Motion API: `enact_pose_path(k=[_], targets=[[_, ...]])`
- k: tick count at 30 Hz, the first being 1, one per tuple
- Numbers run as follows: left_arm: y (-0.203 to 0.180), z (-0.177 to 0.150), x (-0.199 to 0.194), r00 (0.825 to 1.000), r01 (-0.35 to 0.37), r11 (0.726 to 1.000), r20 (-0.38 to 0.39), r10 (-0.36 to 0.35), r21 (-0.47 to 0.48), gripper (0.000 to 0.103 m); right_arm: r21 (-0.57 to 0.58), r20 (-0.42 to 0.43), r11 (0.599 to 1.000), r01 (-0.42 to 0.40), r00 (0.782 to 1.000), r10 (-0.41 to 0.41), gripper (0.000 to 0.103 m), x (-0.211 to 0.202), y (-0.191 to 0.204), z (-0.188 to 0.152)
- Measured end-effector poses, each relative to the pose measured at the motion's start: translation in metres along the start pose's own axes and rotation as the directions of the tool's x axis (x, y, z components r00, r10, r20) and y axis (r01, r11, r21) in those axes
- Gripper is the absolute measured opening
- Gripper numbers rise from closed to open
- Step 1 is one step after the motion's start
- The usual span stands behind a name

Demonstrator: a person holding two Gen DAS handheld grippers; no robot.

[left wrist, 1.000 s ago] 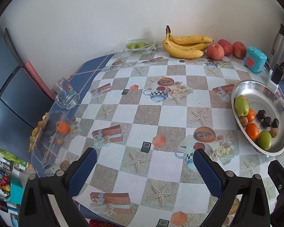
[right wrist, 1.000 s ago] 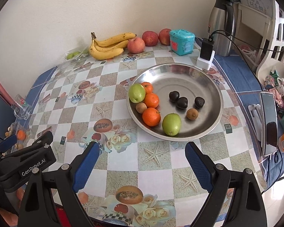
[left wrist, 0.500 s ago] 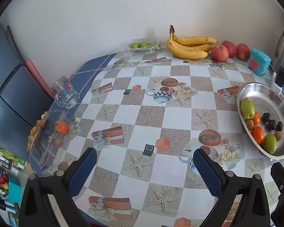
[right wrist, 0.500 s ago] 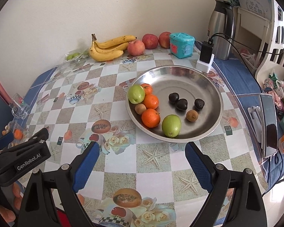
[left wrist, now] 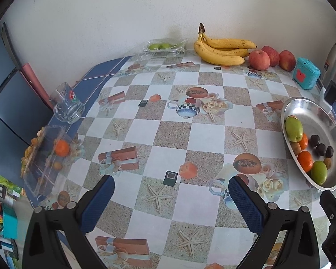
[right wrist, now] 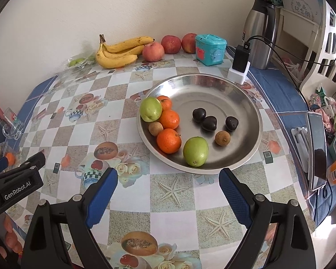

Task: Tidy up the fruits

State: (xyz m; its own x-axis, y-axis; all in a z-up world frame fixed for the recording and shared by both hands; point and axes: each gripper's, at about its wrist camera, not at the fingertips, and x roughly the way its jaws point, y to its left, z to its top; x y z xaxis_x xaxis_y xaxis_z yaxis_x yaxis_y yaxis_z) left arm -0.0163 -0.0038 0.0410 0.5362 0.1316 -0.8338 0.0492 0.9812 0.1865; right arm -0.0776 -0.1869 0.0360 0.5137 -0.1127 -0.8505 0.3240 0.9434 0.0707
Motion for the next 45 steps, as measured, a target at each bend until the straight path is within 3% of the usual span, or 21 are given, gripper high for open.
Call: enact_pose_path(k=[9,45], targets=[[0.0018,-0.0009,0.0006,0.999,0.034,0.999,-0.006,-0.034,-0.008,0.103,-0.002,-0.004,1.000,0.005,1.000,-0.005,0.092,0.0023,0.0001,0.0009],[-0.0039,-0.0033,0.0047,0.999,0.025,0.999,-0.026,-0.025,0.020,0.103,-0.010,-0.015,1.000,0.008,1.000,-0.008,0.092,0.0054,0.0017,0.0003]])
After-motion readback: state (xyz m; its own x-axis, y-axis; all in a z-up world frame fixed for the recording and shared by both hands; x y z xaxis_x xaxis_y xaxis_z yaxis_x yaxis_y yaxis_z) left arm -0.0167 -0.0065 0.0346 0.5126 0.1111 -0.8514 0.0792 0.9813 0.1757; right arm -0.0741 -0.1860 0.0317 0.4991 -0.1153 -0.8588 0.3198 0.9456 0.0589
